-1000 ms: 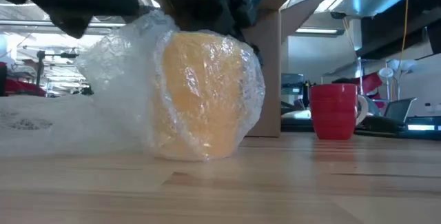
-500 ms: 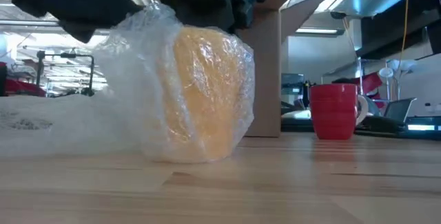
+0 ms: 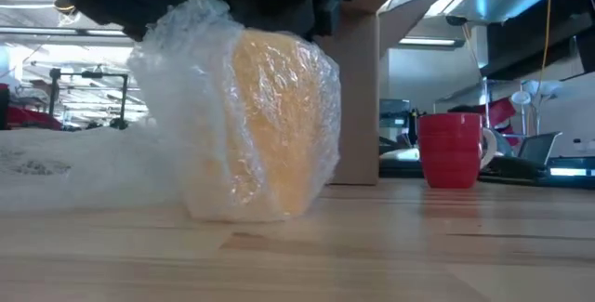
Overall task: Wrap mug
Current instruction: Wrap the yellow mug using the bubble wrap
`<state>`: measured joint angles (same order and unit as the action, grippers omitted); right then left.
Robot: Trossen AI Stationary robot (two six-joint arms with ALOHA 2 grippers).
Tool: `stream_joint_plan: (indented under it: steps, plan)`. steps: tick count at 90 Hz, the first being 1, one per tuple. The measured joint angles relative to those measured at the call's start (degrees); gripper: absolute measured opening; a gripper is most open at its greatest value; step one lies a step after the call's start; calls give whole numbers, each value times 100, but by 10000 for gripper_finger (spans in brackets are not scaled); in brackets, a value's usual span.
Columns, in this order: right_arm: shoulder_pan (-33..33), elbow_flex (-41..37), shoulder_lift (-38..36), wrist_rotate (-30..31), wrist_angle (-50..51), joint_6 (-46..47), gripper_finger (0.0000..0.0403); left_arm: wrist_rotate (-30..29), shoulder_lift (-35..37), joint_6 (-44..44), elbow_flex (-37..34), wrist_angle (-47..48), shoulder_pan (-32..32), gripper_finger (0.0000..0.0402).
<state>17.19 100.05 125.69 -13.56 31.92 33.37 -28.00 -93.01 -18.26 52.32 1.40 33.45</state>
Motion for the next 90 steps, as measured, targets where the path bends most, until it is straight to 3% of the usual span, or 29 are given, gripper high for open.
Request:
stream_joint_plan:
  steps: [16, 47, 69, 90]
  plan:
    - [52, -7, -310, 173, 342, 124, 0, -22, -4, 222, 112, 88, -60, 0]
    - [175, -2, -984, 1224, 1254, 602, 0, -2, -20, 494, 104, -82, -119, 0]
    - [171, 7, -1467, 2153, 2676, 1021, 0, 1121, -20, 731, 104, -126, -385, 0]
    - [150, -34, -1567, 2202, 2822, 1030, 0, 1710, -222, 753, 124, -123, -625, 0]
